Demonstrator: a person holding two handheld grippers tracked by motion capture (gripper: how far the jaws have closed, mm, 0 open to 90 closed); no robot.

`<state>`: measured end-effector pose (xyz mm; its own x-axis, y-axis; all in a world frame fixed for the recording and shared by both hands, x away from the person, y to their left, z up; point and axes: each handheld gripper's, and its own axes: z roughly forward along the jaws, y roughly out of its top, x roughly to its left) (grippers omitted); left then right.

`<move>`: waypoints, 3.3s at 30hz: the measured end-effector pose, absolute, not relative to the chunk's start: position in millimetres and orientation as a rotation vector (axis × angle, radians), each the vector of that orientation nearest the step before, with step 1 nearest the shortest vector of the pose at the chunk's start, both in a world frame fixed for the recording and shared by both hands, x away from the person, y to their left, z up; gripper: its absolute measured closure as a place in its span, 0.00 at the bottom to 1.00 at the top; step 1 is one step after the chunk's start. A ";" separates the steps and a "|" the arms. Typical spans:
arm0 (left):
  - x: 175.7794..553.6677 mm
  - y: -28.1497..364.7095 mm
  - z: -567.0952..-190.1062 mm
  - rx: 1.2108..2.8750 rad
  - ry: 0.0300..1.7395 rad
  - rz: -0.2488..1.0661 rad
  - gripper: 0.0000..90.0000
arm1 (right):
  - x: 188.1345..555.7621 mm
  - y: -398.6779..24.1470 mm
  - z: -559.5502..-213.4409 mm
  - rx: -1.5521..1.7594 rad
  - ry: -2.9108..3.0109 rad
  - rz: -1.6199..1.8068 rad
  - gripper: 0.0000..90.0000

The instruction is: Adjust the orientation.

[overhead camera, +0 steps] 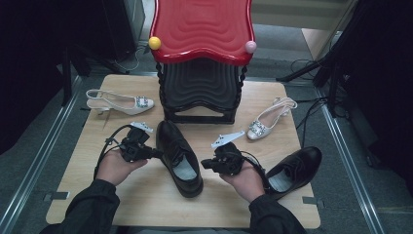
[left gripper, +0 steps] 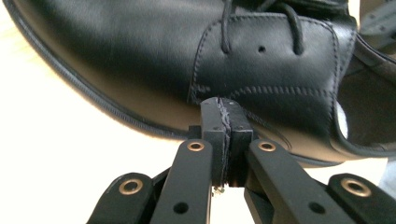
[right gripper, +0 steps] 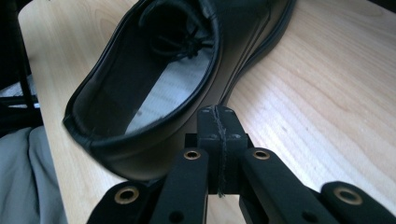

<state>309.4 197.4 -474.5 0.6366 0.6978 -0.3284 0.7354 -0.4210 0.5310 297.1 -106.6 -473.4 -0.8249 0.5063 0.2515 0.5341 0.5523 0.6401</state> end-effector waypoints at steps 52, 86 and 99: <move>318.8 167.5 -491.2 2.253 1.076 -0.135 0.99 | 284.6 -100.3 -474.7 -0.966 -2.741 -1.132 1.00; 295.7 200.3 -472.7 2.203 1.047 -0.067 0.36 | 282.2 -160.4 -456.1 -1.051 -2.714 -1.212 0.40; 304.6 197.1 -473.4 2.200 1.013 -0.086 0.36 | 276.1 -198.5 -454.0 -1.170 -2.706 -1.201 0.48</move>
